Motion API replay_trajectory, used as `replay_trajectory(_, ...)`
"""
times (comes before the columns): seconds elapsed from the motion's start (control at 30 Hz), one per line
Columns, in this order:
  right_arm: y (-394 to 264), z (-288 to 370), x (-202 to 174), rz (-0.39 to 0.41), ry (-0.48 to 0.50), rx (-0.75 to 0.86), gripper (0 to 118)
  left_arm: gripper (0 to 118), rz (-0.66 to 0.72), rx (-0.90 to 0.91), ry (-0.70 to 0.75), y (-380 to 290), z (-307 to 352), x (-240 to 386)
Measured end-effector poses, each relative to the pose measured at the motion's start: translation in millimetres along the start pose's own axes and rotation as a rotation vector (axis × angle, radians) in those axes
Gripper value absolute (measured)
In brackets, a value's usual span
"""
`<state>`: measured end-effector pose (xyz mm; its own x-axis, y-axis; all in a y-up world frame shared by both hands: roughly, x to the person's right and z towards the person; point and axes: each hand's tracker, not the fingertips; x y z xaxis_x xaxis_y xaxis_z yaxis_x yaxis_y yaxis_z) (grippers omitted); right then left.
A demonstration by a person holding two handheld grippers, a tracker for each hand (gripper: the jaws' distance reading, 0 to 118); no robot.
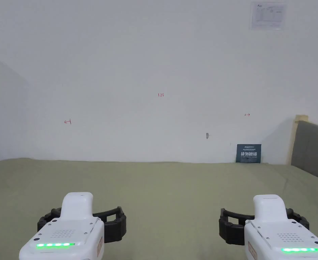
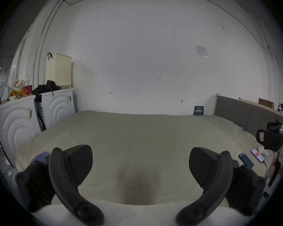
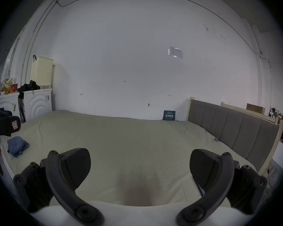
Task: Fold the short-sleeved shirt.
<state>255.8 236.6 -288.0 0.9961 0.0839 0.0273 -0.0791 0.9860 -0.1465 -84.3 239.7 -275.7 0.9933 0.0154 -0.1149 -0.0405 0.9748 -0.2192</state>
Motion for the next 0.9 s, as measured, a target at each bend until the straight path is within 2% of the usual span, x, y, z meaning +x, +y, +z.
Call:
replay_trajectory(0.1, -2.8, 0.0, 1.6, -0.008, -0.007, 0.013, 118, 118, -0.003, 0.009, 0.013, -0.3, 1.3, -2.7)
replay_trajectory(0.23, -5.2, -5.0, 5.3, -0.074, 0.063, -0.045, 118, 118, 0.009, 0.012, 0.004, 3.0, 2.2, -4.4)
replay_trajectory(0.37, -8.6, -1.4, 4.6, -0.082, 0.06, -0.021, 118, 118, -0.022, 0.005, 0.029, 3.5, 3.5, -0.9)
replay_trajectory(0.53, -5.7, 4.0, 2.8, -0.043, 0.101, -0.001, 118, 118, -0.002, -0.001, 0.005, 1.9, 4.1, -1.3)
replay_trajectory(0.7, -5.7, 5.4, 1.8, -0.06, 0.093, 0.001, 118, 118, -0.008, -0.003, -0.005, 0.6, 5.8, 0.4)
replay_trajectory(0.8, -5.6, 3.4, 4.7, -0.086, 0.09, -0.03, 118, 118, -0.018, -0.007, -0.005, 0.4, 7.5, 1.3)
replay_trajectory(0.9, -5.8, 3.1, 9.0, -0.14, 0.153, -0.061, 118, 118, -0.011, -0.003, -0.011, 2.1, 9.5, 0.7)
